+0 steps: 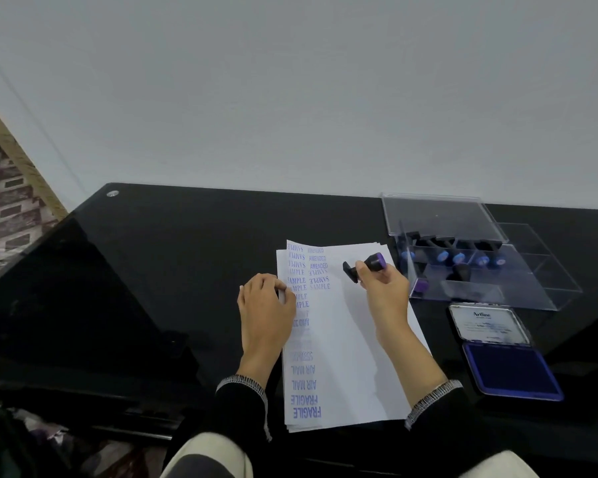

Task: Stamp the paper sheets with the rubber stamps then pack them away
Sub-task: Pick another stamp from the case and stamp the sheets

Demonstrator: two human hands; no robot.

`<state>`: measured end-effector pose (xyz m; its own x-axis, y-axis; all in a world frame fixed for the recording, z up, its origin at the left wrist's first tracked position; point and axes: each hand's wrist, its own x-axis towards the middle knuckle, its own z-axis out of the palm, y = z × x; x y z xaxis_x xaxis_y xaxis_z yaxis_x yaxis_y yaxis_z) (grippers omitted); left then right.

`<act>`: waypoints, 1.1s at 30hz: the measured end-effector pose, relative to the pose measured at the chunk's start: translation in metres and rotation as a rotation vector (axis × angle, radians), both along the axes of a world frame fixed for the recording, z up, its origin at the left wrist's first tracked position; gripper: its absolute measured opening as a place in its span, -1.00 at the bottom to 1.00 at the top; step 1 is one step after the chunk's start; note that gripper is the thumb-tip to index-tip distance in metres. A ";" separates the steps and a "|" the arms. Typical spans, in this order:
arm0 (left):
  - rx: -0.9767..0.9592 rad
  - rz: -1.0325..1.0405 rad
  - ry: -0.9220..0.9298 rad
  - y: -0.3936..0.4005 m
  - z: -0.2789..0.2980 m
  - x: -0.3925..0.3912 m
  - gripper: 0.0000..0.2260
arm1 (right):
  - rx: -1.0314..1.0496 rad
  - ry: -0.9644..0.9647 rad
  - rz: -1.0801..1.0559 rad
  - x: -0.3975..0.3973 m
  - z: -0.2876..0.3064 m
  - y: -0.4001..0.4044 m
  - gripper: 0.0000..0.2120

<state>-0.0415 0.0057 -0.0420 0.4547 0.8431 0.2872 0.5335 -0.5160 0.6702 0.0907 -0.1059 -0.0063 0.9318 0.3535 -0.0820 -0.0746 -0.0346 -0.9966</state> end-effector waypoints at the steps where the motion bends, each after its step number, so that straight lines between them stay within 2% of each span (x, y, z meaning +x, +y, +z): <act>1: 0.005 0.010 -0.002 0.000 -0.001 0.000 -0.93 | 0.006 0.004 -0.022 -0.002 -0.001 -0.002 -0.93; 8: 0.110 0.016 0.037 -0.003 0.001 0.002 -0.92 | 0.001 -0.023 -0.074 -0.009 0.001 -0.023 -0.91; 10: 0.196 0.013 0.107 -0.004 0.001 0.002 -0.95 | -0.010 -0.047 -0.071 -0.011 0.005 -0.034 -0.90; 15: 0.288 0.046 0.296 -0.004 0.003 -0.002 -0.85 | -0.034 -0.139 -0.051 -0.008 0.013 -0.085 -0.78; 17: 0.303 0.047 0.326 -0.014 0.005 0.002 -0.83 | -0.043 -0.136 -0.042 0.000 0.017 -0.112 -0.84; 19: 0.219 -0.046 0.272 -0.037 0.010 0.014 -0.74 | -0.058 -0.117 -0.095 0.011 0.013 -0.140 -0.88; 21: 0.108 -0.234 0.134 -0.071 0.013 0.030 -0.72 | -0.078 -0.085 -0.153 0.020 0.010 -0.166 -0.83; 23: 0.093 -0.452 0.066 -0.106 0.015 0.046 -0.75 | -0.096 -0.086 -0.172 0.025 0.007 -0.189 -0.87; 25: 0.122 -0.613 0.067 -0.138 0.014 0.060 -0.75 | -0.148 -0.153 -0.147 0.026 0.005 -0.209 -0.73; 28: 0.151 -0.682 0.134 -0.162 0.008 0.070 -0.69 | -0.284 -0.285 0.000 0.022 0.007 -0.223 -0.69; 33: 0.168 -0.683 0.196 -0.170 0.002 0.070 -0.64 | -0.459 -0.504 0.229 0.017 0.019 -0.222 -0.80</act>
<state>0.0282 -0.1647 -0.0401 0.9197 0.3052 0.2468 0.1584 -0.8639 0.4781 0.1072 -0.3278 0.0130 0.8017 0.5781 0.1517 0.4506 -0.4177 -0.7890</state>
